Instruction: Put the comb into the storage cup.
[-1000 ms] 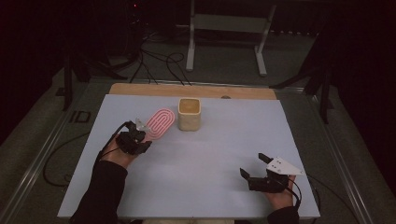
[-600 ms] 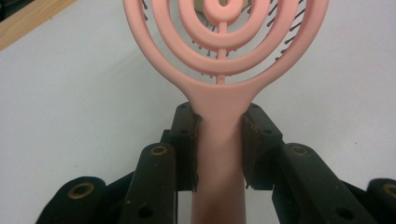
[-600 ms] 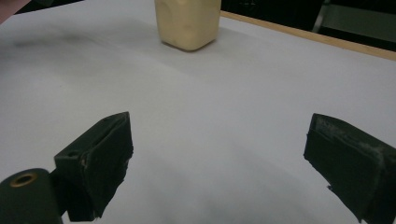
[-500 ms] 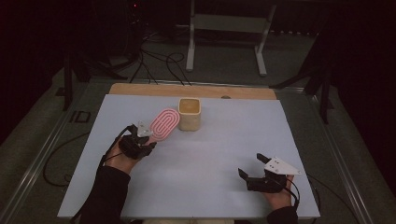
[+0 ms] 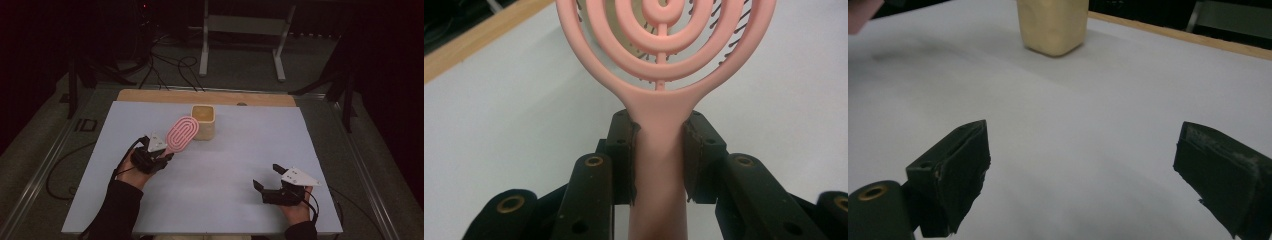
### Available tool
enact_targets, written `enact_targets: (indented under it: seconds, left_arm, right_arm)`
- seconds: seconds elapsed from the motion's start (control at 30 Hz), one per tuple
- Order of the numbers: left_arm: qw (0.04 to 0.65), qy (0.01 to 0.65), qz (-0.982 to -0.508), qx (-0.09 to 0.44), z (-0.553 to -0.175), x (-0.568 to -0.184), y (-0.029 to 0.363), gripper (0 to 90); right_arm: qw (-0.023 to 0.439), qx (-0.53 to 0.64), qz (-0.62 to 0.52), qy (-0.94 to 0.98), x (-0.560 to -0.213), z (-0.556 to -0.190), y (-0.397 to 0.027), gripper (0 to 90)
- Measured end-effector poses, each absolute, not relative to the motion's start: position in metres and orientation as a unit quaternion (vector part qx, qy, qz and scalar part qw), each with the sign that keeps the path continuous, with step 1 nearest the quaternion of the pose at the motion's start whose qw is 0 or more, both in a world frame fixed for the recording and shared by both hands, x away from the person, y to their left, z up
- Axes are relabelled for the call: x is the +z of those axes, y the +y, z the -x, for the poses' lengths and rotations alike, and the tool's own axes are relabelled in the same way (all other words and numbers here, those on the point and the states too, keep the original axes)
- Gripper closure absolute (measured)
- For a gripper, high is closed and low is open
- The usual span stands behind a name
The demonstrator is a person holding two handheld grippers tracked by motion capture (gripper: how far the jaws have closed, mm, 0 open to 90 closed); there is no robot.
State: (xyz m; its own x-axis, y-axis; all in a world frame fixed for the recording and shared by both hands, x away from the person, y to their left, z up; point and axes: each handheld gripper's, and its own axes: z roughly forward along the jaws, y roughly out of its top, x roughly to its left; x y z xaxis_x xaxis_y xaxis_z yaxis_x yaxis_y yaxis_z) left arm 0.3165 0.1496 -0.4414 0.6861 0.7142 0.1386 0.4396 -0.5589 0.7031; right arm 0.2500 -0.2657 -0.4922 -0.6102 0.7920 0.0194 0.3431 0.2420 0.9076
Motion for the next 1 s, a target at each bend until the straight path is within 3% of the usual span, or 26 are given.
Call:
enact_targets:
  seconds: [0.43, 0.53, 1.0]
  left_arm:
    - [0.349, 0.317, -0.854, 0.223, -0.307, -0.438, 0.139, 70.1]
    - [0.351, 0.313, -0.852, 0.229, -0.306, -0.437, 0.137, 70.1]
    - [0.362, 0.307, -0.846, 0.243, -0.3, -0.435, 0.131, 70.1]
  right_arm:
    - [0.222, 0.489, -0.382, 0.752, -0.466, -0.262, -0.253, 7.5]
    - [0.198, 0.497, -0.378, 0.756, -0.461, -0.268, -0.246, 7.5]
    - [0.179, 0.516, -0.357, 0.758, -0.433, -0.286, -0.218, 7.5]
